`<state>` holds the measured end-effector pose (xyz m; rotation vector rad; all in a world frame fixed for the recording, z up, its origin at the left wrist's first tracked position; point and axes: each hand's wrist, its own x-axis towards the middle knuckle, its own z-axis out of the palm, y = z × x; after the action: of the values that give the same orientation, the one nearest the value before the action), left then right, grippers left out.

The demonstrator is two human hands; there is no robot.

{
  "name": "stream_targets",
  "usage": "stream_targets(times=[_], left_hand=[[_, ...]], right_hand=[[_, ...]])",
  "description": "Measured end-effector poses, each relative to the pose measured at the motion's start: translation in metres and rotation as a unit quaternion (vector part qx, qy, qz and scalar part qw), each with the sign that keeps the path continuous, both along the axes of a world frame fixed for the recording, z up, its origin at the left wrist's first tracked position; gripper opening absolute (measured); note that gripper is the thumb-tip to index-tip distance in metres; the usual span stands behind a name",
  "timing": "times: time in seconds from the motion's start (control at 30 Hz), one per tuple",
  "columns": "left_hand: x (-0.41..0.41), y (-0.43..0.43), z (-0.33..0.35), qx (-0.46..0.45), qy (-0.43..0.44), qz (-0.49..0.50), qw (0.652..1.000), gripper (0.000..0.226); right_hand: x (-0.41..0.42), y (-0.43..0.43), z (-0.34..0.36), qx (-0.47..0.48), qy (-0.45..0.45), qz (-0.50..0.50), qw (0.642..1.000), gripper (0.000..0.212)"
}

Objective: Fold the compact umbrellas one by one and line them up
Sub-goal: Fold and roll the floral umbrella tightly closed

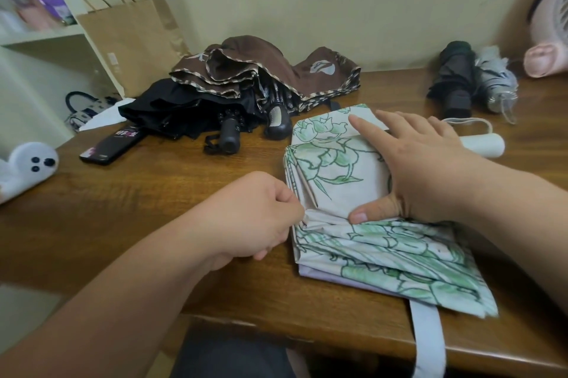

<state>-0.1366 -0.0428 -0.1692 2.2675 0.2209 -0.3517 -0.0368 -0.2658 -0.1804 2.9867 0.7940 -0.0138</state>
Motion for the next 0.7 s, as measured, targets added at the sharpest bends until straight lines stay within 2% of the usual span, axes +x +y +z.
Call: stream_targets(times=[0.1, 0.2, 0.27, 0.33, 0.4, 0.43, 0.5, 0.53, 0.63, 0.7], left_hand=[[-0.002, 0.000, 0.003, 0.004, 0.005, -0.003, 1.000, 0.021], [-0.004, -0.002, 0.014, 0.063, -0.005, -0.011, 0.998, 0.017], [-0.002, -0.006, 0.024, 0.115, -0.079, -0.007, 0.990, 0.012], [0.005, -0.011, 0.028, 0.161, -0.229, -0.022, 0.960, 0.011], [0.018, -0.020, 0.028, 0.229, -0.357, -0.124, 0.897, 0.014], [0.026, -0.024, 0.023, 0.252, -0.371, -0.192, 0.873, 0.018], [0.039, -0.025, 0.011, 0.291, -0.317, -0.289, 0.855, 0.034], [0.043, -0.022, 0.006, 0.303, -0.284, -0.310, 0.855, 0.038], [0.040, -0.012, -0.002, 0.312, -0.257, -0.348, 0.846, 0.043], [0.032, -0.007, -0.001, 0.313, -0.213, -0.370, 0.849, 0.048]], right_hand=[[-0.002, 0.001, 0.002, -0.003, 0.008, -0.003, 1.000, 0.148], [-0.002, 0.001, 0.003, -0.003, 0.006, -0.003, 1.000, 0.148], [-0.003, 0.001, 0.003, -0.005, 0.007, -0.002, 1.000, 0.147], [-0.003, 0.001, 0.003, -0.011, 0.007, 0.003, 1.000, 0.147], [-0.003, 0.001, 0.003, -0.014, 0.003, 0.009, 1.000, 0.148], [-0.003, 0.001, 0.003, -0.016, 0.002, 0.010, 1.000, 0.149], [-0.003, 0.000, 0.005, -0.020, 0.009, 0.013, 1.000, 0.149], [-0.004, -0.001, 0.006, -0.023, 0.014, 0.015, 1.000, 0.150], [0.000, -0.008, 0.007, -0.021, 0.023, 0.031, 0.999, 0.152], [0.002, -0.014, 0.012, 0.004, 0.021, 0.044, 0.999, 0.139]])
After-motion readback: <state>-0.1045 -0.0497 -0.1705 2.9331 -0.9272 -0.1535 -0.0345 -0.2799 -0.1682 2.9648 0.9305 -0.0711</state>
